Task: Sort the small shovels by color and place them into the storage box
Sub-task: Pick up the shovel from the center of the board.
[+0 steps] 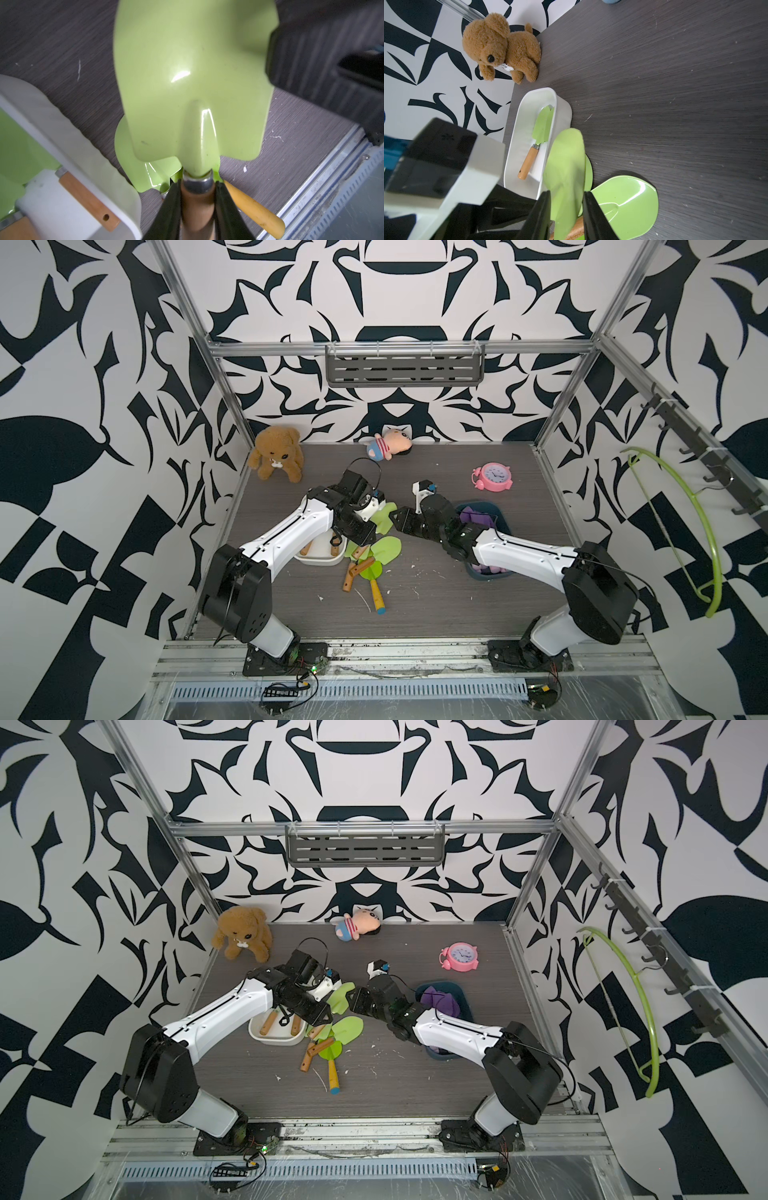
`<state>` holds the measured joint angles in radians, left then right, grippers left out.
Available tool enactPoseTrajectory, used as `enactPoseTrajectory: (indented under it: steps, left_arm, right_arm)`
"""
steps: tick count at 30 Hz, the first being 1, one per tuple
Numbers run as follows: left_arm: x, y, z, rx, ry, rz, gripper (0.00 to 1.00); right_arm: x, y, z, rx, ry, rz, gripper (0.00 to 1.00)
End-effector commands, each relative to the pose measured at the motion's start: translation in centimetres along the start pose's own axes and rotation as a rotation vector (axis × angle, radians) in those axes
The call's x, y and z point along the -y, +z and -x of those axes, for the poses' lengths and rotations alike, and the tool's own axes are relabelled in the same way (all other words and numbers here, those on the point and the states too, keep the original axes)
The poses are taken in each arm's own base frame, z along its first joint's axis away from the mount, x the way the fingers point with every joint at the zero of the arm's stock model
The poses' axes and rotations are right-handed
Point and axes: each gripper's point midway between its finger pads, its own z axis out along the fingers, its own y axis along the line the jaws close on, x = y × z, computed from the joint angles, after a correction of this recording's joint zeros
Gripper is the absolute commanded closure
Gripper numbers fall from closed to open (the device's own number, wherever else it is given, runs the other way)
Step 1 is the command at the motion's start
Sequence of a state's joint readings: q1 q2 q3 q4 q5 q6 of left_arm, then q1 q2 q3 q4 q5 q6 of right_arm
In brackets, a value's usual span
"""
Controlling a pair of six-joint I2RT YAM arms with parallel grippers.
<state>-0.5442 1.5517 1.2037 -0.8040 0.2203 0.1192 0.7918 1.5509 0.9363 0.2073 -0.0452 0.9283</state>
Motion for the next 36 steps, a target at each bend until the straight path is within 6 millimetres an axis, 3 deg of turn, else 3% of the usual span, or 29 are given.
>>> enactPoseTrajectory:
  steps: [1, 6, 10, 11, 13, 21, 31, 36]
  left_arm:
    - [1.2, -1.1, 0.4, 0.046, 0.014, -0.047, 1.0]
    - [1.5, -1.3, 0.4, 0.059, 0.017, -0.061, 1.0]
    - [1.6, -1.4, 0.4, 0.063, 0.015, -0.076, 1.0]
    - [1.6, -1.3, 0.4, 0.062, 0.012, -0.081, 0.98]
    - [1.6, -1.4, 0.4, 0.063, 0.007, -0.087, 0.83]
    - [0.9, -2.5, 1.2, 0.111, -0.081, -0.148, 0.59]
    - [2.0, -3.2, 1.1, 0.193, -0.177, -0.352, 0.49]
    - [2.2, -2.9, 1.0, 0.184, -0.178, -0.373, 0.5]
  right_arm:
    - [-2.8, -0.3, 1.9, 0.049, 0.009, 0.072, 0.7]
    - [-2.5, 0.0, 1.8, 0.048, 0.022, 0.056, 0.72]
    - [-2.6, -0.3, 2.2, 0.076, 0.013, 0.045, 0.93]
    - [-2.8, -0.5, 2.3, 0.087, -0.001, 0.043, 0.96]
    - [-3.1, -1.0, 2.5, 0.098, -0.039, 0.031, 1.0]
    - [-3.5, -1.9, 2.0, 0.071, -0.188, -0.025, 1.0]
    - [-4.9, -2.5, 2.7, 0.125, -0.15, 0.067, 1.0]
    - [-5.9, -2.6, 2.9, 0.14, -0.136, 0.124, 1.0]
